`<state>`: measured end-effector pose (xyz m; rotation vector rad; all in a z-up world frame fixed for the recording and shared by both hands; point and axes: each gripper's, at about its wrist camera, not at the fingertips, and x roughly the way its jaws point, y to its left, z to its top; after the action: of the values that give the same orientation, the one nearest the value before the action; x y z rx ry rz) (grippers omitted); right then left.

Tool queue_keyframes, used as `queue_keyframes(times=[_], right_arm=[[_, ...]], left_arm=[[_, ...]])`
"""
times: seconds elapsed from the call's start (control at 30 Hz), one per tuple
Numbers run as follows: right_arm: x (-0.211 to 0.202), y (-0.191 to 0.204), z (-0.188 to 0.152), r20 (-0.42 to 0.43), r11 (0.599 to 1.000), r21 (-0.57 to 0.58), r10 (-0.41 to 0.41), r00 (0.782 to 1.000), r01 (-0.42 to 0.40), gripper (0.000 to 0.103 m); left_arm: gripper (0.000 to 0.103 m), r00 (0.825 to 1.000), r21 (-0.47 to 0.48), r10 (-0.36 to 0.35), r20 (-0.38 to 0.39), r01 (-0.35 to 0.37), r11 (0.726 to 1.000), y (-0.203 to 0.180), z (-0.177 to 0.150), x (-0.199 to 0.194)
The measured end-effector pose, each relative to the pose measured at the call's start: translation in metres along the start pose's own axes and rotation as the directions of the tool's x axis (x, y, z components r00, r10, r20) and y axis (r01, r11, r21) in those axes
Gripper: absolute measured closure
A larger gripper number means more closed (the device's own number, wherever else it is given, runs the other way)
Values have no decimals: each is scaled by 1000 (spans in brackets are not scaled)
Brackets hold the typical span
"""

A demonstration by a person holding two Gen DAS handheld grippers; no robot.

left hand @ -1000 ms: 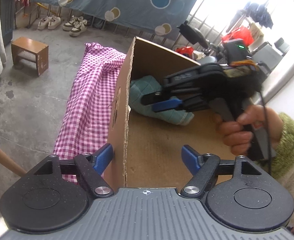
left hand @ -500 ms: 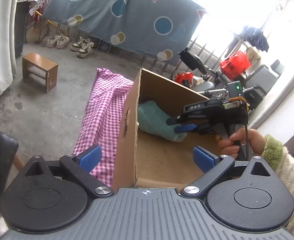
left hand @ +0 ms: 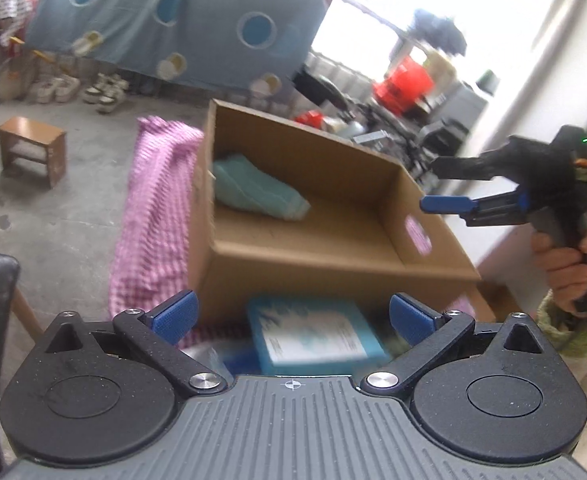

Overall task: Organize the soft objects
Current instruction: 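Grasp the blue bandage box with the right gripper and lift it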

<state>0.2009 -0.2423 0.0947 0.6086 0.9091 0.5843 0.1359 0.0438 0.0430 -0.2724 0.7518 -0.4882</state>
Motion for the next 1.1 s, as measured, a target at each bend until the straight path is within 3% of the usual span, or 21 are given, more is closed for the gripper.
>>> queue_keyframes(times=[0.13,0.2,0.33,0.53,0.83,1.1], right_arm=[[4,3,-39,-21,999,31,-25,999,26,39],[17,4,-55,-17,997,29,-73,997,73,39],[41,-1,-81,-9,986,28,-162,987,162,41],[60,-1,-103,-3,975,19,-220,976,220,43],[79,5,-111,-4,961,-51,-274,962,273,46],[73,11,-116,24,957,-66,-280,960,281,49]], left_arm=[[1,999,57,2,-54,1,998,-12,-15,14],[1,995,108,56,-78,-47,993,-21,-22,23],[2,988,229,128,-87,-105,968,-38,-36,40],[3,981,321,173,-90,-136,937,-50,-44,56],[9,977,316,179,-117,-134,939,-53,-48,68],[9,975,321,205,-84,-168,932,-63,-51,64]])
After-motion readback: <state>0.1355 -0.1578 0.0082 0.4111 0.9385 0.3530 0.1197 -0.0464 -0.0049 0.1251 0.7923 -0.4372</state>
